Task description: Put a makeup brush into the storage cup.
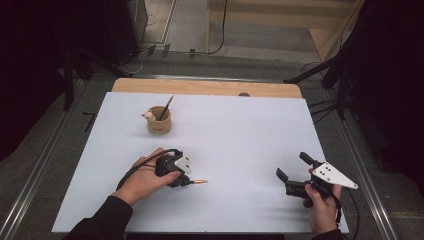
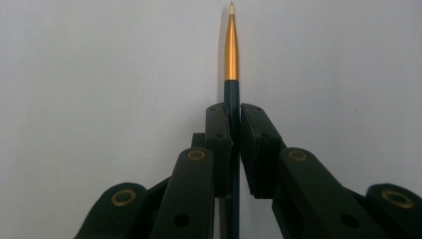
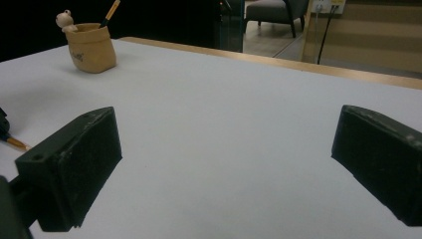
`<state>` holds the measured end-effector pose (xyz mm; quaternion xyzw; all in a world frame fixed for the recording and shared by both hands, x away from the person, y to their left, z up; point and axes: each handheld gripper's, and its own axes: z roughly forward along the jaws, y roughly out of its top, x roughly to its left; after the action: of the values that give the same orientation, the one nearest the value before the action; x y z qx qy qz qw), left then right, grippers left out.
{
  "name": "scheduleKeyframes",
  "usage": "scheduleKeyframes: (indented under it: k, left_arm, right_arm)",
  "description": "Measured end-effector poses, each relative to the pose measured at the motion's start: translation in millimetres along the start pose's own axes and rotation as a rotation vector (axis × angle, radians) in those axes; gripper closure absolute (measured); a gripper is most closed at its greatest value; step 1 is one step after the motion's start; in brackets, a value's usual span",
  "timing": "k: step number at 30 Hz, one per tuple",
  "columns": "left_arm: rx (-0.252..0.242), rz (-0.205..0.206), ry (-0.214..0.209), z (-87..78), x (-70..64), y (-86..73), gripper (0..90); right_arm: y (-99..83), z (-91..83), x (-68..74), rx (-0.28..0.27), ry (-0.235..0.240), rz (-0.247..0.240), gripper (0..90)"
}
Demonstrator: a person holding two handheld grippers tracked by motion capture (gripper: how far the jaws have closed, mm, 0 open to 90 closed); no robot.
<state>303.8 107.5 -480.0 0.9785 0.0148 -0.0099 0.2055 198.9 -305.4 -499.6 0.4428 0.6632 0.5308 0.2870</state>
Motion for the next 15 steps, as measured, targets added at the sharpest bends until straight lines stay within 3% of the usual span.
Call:
scheduleKeyframes:
  k: [7, 8, 10, 13, 15]
  left_arm:
    - [-0.007, -0.033, -0.003, 0.1, -0.2, -1.5, 80.7]
    - [-0.012, -0.043, -0.024, 0.3, 0.3, -2.0, 79.1]
    - [-0.015, -0.050, -0.056, 0.7, -1.4, -2.1, 64.0]
    - [0.002, -0.038, -0.057, 0.6, -3.8, -0.3, 56.8]
    - [0.005, -0.042, -0.052, 1.1, -4.6, 0.8, 57.0]
  right_arm:
    - [-0.1, 0.1, -0.1, 0.002, 0.001, 0.000, 0.0]
    - [-0.1, 0.1, 0.0, 0.002, 0.001, 0.001, 0.0]
    - [0.0, 0.3, 0.0, 0.002, 0.003, -0.002, 0.0]
    - [-0.1, 1.1, 0.3, 0.004, 0.003, -0.003, 0.0]
    - [-0.1, 1.4, 0.5, 0.004, 0.003, -0.004, 0.0]
